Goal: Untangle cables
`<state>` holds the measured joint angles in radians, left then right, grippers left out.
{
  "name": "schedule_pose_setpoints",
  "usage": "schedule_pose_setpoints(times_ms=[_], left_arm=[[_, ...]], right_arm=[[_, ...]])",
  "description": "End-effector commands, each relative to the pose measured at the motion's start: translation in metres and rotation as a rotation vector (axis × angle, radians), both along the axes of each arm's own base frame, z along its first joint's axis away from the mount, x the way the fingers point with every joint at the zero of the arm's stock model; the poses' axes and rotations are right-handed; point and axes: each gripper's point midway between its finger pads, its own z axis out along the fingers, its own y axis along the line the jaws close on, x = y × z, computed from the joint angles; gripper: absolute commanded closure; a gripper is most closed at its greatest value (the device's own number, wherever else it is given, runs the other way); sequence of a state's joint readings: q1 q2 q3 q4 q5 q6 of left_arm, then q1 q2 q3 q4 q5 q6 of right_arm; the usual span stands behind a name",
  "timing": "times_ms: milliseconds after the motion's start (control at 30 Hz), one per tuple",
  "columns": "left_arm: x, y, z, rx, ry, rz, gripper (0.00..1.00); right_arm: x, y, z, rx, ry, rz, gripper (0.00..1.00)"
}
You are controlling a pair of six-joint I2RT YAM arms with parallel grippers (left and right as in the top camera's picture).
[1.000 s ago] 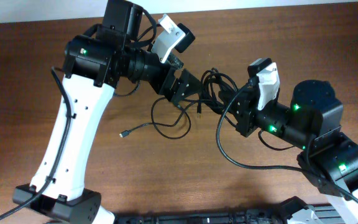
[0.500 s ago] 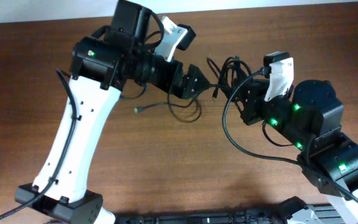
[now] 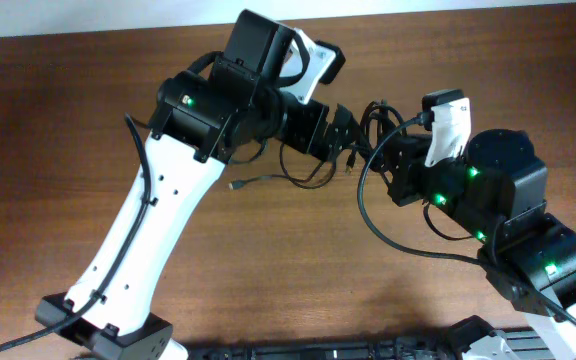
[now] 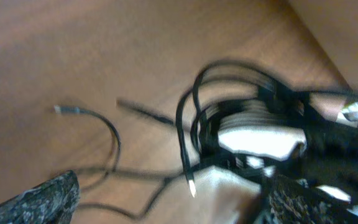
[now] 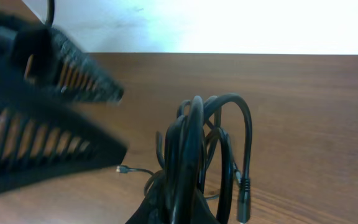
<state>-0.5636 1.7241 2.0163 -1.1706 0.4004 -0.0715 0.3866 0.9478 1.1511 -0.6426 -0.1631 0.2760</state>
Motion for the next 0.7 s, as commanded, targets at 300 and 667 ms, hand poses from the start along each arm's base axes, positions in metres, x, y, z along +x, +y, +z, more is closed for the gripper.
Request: schedule_pose_setpoints(times_ms=[300, 667], left_arm=[[-0.024, -0.004, 0.006, 0.155, -0.327, -0.425, 0.01], [-0.022, -0.006, 0.009, 0.158, -0.366, -0.450, 0.74]], right_arm=[[-0.026, 0.036, 0.017, 0.054, -0.052, 0.279, 0.96], [-0.055, 0.060, 0.025, 0.097, -0.084, 0.514, 0.96]])
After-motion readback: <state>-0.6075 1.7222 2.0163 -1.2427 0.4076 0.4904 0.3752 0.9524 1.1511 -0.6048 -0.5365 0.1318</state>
